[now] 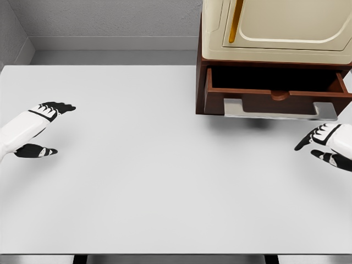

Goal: Put the switch into the drawer with left arm, and close the drawer with right arm

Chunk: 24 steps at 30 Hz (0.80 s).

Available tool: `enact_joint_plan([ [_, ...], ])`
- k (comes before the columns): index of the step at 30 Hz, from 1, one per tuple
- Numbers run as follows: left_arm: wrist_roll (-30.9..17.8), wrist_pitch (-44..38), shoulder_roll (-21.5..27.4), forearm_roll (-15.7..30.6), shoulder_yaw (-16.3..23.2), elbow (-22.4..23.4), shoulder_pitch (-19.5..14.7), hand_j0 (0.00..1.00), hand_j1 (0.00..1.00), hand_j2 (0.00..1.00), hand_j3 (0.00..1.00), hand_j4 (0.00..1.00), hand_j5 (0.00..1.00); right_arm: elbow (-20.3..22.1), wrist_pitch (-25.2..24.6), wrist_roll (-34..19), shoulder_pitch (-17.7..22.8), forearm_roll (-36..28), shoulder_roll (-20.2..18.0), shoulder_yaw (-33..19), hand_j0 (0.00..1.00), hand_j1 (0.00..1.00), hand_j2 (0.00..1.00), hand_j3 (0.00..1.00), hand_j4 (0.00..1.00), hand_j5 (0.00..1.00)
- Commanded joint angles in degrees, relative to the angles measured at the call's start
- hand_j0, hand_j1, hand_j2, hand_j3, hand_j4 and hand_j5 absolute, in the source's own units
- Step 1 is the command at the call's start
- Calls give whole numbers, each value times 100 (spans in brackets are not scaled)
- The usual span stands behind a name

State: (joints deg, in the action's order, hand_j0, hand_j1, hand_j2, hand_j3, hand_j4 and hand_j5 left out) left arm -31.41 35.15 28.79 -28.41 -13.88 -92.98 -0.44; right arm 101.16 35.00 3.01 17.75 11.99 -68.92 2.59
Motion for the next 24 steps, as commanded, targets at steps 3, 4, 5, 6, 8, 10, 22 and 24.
enact_joint_plan([
  [3, 3, -15, 4, 37, -1, 0, 0, 100, 100, 100, 100, 100, 100, -9, 0, 6, 0, -232, 37, 14, 56, 56, 56, 56, 56, 56],
  [4, 3, -15, 4, 37, -1, 0, 0, 100, 100, 100, 100, 100, 100, -9, 0, 15, 9, -294, 28, 5, 57, 57, 57, 57, 57, 57],
  [5, 3, -15, 4, 46, -1, 0, 0, 100, 100, 100, 100, 100, 100, -18, 0, 15, 9, -329, 28, 5, 57, 57, 57, 57, 57, 57],
  [6, 3, -15, 4, 46, -1, 0, 0, 100, 100, 100, 100, 100, 100, -26, 0, 15, 9, -408, 19, 5, 57, 57, 57, 57, 57, 57],
  [8, 3, -15, 4, 37, -1, 0, 0, 100, 100, 100, 100, 100, 100, -97, 0, 15, 0, -444, 11, 5, 57, 57, 57, 57, 57, 57],
  [10, 3, -15, 4, 46, -1, 0, 0, 100, 100, 100, 100, 100, 100, -185, 0, 15, -35, -452, 28, 5, 57, 57, 57, 57, 57, 57],
  [22, 3, -15, 12, 46, -9, 8, 0, 100, 100, 100, 100, 100, 100, -9, 0, 6, -255, -575, 283, 14, 57, 57, 57, 57, 57, 57],
  [24, 3, -15, 4, 46, -9, 8, 0, 100, 100, 100, 100, 100, 100, 0, 0, -2, -290, -558, 301, 22, 57, 57, 57, 57, 57, 57],
])
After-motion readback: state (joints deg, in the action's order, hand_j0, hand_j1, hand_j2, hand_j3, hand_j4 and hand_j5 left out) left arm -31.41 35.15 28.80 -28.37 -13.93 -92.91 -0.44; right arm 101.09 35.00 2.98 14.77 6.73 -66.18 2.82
